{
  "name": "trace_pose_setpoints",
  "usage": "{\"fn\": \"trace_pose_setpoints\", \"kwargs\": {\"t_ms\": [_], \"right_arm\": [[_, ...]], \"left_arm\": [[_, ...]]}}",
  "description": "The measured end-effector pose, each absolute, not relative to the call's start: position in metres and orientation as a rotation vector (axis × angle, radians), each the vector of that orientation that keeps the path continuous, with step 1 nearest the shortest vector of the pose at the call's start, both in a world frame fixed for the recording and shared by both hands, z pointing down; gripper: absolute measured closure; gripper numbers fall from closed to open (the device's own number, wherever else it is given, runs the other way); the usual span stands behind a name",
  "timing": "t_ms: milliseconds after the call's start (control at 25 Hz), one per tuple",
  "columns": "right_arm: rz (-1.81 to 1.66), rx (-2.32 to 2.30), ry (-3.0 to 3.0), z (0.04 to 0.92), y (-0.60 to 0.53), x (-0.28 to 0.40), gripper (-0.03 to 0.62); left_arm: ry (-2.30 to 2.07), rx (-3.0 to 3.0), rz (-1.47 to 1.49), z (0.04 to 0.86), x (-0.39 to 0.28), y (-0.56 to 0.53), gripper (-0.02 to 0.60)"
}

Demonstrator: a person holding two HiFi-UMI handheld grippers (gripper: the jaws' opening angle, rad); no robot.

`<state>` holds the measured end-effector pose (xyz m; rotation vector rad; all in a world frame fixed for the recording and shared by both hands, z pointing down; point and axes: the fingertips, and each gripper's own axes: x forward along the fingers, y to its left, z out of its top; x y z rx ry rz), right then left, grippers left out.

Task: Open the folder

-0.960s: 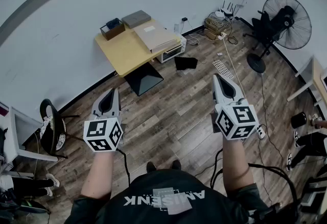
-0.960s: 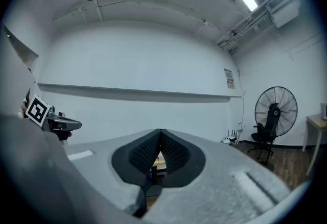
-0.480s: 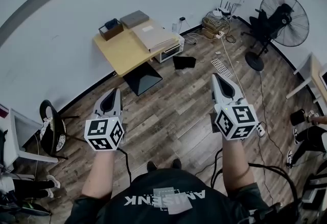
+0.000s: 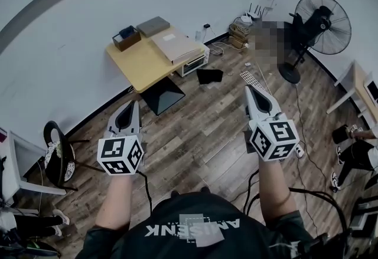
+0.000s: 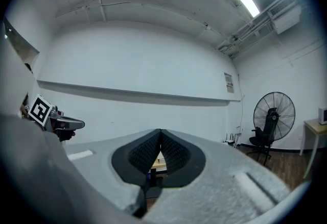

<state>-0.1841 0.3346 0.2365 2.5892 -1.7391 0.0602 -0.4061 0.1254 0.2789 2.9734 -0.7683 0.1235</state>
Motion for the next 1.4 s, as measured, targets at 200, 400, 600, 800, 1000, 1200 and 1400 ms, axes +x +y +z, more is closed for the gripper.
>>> {"fn": "trace_pose_setpoints", "kwargs": {"t_ms": [200,400,600,800,1000,1200,1400], "right_arm": [[0.07,2.584,-1.703,0.243,0.321,-0.195,0.589],[0.104,2.581,-1.668,0.257,0.313,-0.2,0.589],[0.073,2.614,-1.65,0.252,0.302,-0.182,0.589],[0.018,2.617,-1.707,0.244,0.282,-0.148,0.589],[0.033,2.579,-1.784,0.252,0.251,-0.103,0.589],[0.02,2.566,-1.821,0.251,0.224,-0.049,0.589],[0.023,2.564,-1.837,0.252,0.208,0.0,0.589]], "left_arm": [[-0.72,2.982,0.116,0.284,-0.413,0.109,0.581],[-0.668,2.98,0.101,0.295,-0.41,0.096,0.58],[-0.654,2.977,0.114,0.304,-0.397,0.085,0.58],[-0.71,2.991,0.105,0.295,-0.375,0.071,0.58],[-0.775,2.99,0.117,0.292,-0.338,0.048,0.581],[-0.8,2.996,0.134,0.291,-0.292,0.026,0.581],[-0.807,2.985,0.148,0.293,-0.246,0.012,0.581]]}}
